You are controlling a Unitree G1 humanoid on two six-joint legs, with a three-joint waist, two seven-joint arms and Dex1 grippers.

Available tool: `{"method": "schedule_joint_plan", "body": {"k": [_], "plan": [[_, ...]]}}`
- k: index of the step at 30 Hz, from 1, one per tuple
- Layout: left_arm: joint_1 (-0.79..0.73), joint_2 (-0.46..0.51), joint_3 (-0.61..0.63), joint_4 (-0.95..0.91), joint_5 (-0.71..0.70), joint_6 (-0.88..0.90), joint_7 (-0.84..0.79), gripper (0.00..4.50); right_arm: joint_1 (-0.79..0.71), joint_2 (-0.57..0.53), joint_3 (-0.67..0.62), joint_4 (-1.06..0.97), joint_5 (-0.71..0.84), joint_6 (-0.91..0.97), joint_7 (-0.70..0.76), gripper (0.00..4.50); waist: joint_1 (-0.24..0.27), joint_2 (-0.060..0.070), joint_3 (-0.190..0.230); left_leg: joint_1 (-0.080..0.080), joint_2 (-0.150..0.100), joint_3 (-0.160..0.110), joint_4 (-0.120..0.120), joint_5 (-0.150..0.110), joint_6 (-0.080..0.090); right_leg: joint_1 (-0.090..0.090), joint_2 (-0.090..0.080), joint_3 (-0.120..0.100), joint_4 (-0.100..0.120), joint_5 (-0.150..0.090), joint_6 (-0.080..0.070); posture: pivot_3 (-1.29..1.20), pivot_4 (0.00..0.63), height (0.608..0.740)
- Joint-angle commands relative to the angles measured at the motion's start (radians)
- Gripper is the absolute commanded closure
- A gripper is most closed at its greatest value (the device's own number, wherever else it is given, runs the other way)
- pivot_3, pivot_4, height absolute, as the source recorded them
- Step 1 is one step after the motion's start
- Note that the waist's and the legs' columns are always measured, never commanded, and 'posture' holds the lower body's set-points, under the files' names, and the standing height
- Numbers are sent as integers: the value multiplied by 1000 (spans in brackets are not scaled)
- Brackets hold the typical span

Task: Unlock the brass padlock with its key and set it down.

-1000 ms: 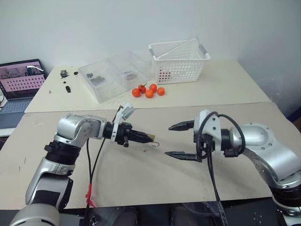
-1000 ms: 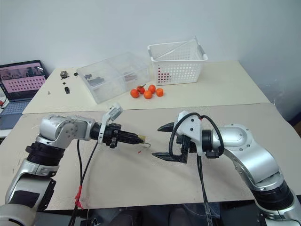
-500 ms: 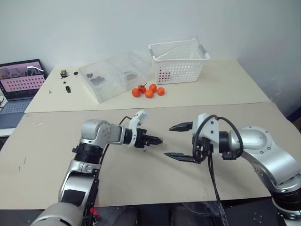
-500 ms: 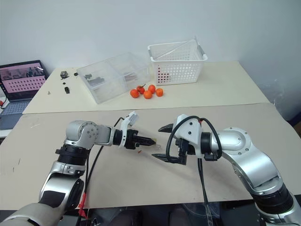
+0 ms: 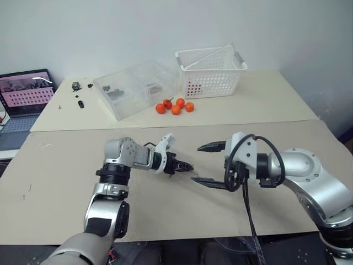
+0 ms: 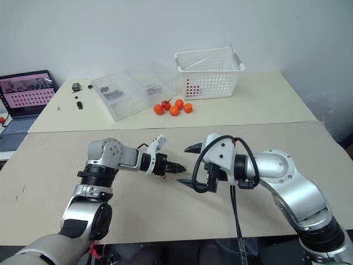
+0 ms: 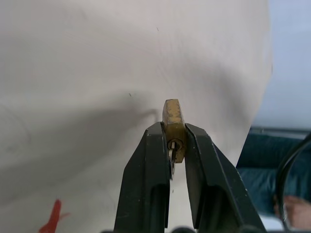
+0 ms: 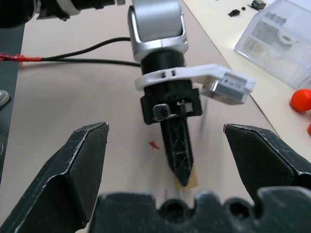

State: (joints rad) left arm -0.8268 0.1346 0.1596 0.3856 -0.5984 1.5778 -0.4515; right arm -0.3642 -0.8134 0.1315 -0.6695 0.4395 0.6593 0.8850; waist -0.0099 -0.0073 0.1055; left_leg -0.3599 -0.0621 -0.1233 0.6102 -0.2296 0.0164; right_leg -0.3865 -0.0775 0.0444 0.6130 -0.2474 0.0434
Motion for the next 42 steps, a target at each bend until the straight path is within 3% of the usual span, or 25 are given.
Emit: {"method": "schedule_joint_plan", "body": {"k": [1, 20, 21, 22, 23, 31, 38, 40, 42], "plan": [[-15, -19, 32, -17, -6, 36, 25, 4413, -2, -12, -13, -24, -14, -34, 6, 28, -1, 0, 0, 0, 0, 0, 0, 0, 0, 0, 0, 0, 0, 0, 0, 0, 150, 740], [32, 41, -35, -62, -27, 37, 29, 4413, -24, -1, 2, -21, -28, -30, 3, 28, -1, 0, 0, 0, 1, 0, -1, 0, -7, 0, 0, 0, 0, 0, 0, 0, 150, 740], [29, 46, -26, -60, -30, 37, 31, 3435, -26, -1, 4, -20, -29, -30, 3, 0, -1, 0, 0, 0, 1, 0, -1, 0, -7, 0, 0, 0, 0, 0, 0, 0, 150, 740], [28, 51, -21, -58, -33, 37, 32, 3257, -28, -1, 5, -20, -30, -30, 3, 0, -1, 0, 0, 0, 1, 0, -1, 0, -7, 0, 0, 0, 0, 0, 0, 0, 150, 740], [27, 56, -16, -58, -38, 37, 32, 2761, -29, -1, 7, -19, -31, -31, 3, 0, -1, 0, 0, 0, 1, 0, -1, 0, -7, 0, 0, 0, 0, 0, 0, 0, 150, 740], [33, 151, 11, -68, -115, 37, 44, 34, -50, 7, 31, 2, -44, -43, 16, 0, -3, 0, 0, 1, 1, 0, -1, 0, -8, 0, 0, 0, 0, 0, 0, 0, 150, 740], [4, 312, 27, -90, -142, 29, -15, 34, -71, 11, 40, 30, -45, -55, 40, 0, -4, 0, 0, 3, 3, 0, -2, 0, -8, 0, 2, 0, 0, 0, 0, 0, 150, 740], [13, 374, -39, -155, -149, -28, -106, 34, -77, 14, 38, 36, -35, -49, 46, 0, -3, -1, 1, 3, 2, 0, -2, 0, -8, 0, 1, 0, 1, 0, 0, 0, 150, 740], [47, 488, -152, -267, -112, -218, -301, 34, -84, 13, 27, 42, -1, -19, 63, 0, -1, -2, 1, 2, 2, 0, -2, 0, -10, -1, 1, 0, 0, 0, 0, 0, 150, 740]]}}
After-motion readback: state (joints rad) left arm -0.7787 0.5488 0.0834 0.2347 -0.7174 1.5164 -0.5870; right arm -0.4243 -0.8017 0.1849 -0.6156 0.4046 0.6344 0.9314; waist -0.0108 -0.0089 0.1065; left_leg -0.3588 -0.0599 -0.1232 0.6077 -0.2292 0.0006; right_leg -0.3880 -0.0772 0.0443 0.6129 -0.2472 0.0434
